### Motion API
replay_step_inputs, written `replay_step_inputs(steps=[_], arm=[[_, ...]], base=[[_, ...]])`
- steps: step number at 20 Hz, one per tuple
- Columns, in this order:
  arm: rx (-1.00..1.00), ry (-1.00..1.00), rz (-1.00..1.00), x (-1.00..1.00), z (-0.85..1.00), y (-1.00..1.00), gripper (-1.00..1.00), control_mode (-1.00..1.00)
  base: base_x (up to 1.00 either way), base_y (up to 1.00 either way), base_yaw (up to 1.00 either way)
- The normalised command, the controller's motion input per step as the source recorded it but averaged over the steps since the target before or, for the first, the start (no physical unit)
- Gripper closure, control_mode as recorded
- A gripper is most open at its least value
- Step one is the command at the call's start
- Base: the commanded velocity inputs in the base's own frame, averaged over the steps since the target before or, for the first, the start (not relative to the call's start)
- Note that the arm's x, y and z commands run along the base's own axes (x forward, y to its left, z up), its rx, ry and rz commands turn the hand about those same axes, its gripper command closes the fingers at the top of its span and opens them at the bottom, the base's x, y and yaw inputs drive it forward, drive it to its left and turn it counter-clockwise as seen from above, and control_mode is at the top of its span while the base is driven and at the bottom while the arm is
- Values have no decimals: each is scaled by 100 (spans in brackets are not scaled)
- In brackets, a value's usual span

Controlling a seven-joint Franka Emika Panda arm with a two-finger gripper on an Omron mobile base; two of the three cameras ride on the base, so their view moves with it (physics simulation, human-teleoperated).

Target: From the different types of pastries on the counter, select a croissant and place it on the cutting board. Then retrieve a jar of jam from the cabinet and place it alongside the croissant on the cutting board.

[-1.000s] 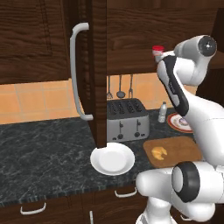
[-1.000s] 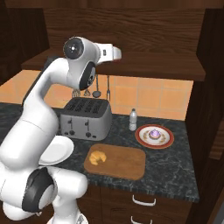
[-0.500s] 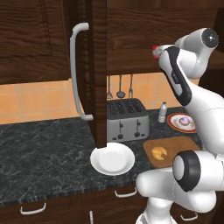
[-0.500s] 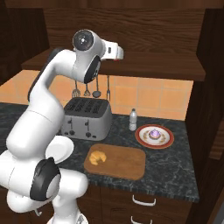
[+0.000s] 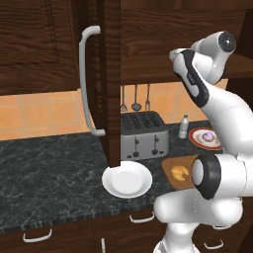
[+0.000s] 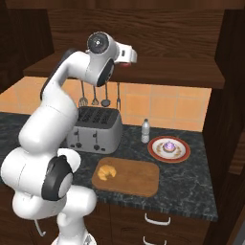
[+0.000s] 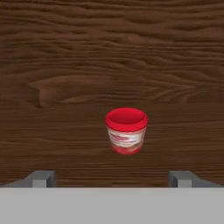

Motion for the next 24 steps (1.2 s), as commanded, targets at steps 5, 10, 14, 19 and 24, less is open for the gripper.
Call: replay_step_inputs(steps=[5,10,14,19,24], arm=[[0,0,3,67,-4,-11,-100,-100],[0,0,5,60,-12,-26,-100,-100],[0,0,8,44,-24,-8,-100,-100],[0,0,7,47,-21,0,-100,-100],[0,0,8,48,-9,0,-100,-100]], base=[[0,0,0],[0,0,0],[0,0,0],[0,0,0],[0,0,0]])
